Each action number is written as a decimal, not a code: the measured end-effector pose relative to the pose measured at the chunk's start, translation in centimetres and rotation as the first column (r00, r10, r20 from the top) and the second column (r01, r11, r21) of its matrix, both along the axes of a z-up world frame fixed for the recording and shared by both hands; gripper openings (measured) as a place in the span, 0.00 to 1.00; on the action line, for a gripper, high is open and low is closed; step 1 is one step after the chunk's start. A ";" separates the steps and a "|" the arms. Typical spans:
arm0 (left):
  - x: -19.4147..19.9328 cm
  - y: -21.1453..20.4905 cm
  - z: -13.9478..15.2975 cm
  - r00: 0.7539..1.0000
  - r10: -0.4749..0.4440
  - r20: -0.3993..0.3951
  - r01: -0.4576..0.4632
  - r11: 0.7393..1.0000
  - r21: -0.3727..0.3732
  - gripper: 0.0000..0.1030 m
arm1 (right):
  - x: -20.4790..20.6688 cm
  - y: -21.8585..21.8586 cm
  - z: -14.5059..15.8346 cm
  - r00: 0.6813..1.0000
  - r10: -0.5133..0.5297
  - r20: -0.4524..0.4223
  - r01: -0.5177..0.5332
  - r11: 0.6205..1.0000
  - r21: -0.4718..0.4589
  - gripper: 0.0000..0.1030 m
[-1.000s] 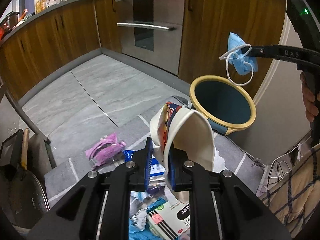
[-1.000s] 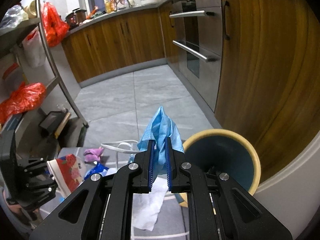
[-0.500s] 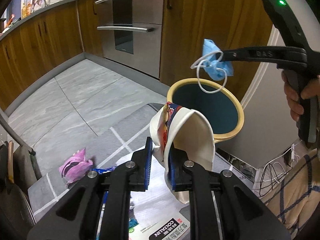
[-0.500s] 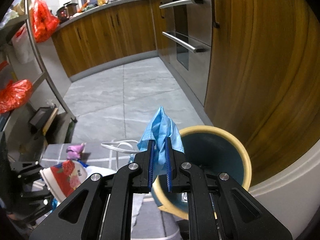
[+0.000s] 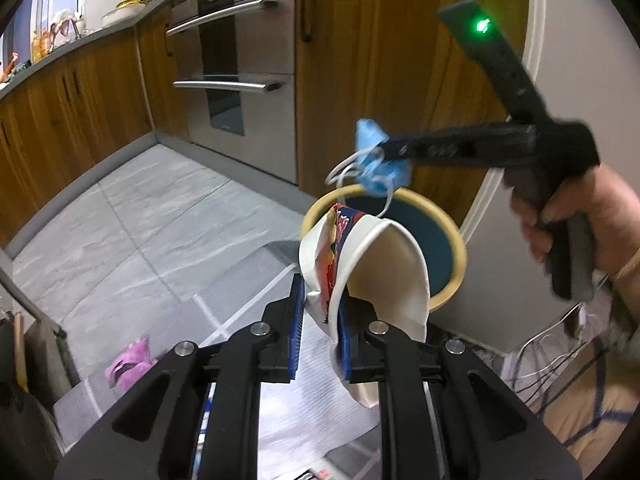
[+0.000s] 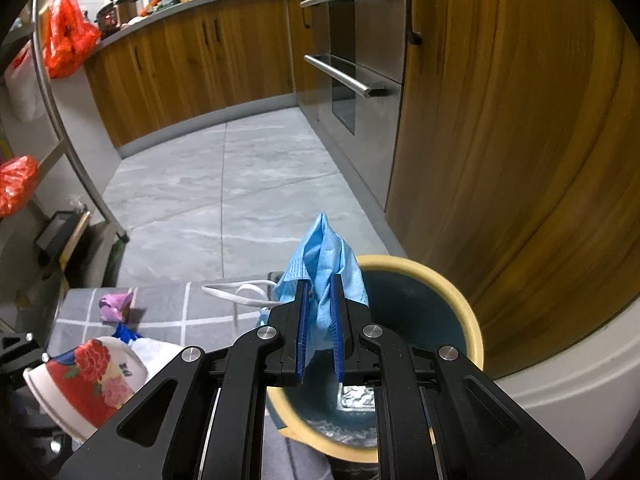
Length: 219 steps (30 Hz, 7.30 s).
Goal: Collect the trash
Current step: 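Carry the paper cup with the left tool while the right tool carries the mask over the bin, then open both tools to drop the cup and mask into the bin, then move both open tools back from the bin toward the trash on the mat, then grasp the pink wrapper with the left tool while the right tool grasps the white wet wipe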
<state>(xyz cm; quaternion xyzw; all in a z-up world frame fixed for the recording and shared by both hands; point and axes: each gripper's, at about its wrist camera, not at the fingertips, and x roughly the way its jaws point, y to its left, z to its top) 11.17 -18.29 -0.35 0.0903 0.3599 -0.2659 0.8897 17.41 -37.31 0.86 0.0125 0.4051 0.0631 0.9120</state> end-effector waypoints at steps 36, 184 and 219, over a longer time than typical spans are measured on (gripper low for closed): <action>7.0 -10.3 -7.3 0.988 -0.052 -0.144 0.065 0.994 0.087 0.14 | 5.3 -5.5 -6.6 0.978 -0.121 -0.172 0.119 0.993 -0.027 0.12; 9.8 17.8 -12.9 0.956 0.241 -0.169 -0.174 0.927 0.333 0.10 | 0.8 12.4 -13.6 0.903 0.124 -0.412 -0.083 0.990 0.116 0.68; 7.0 18.0 -5.8 0.953 0.293 -0.077 -0.270 0.937 0.221 0.10 | -0.2 13.5 -7.4 0.960 0.158 -0.231 -0.146 0.987 0.068 0.04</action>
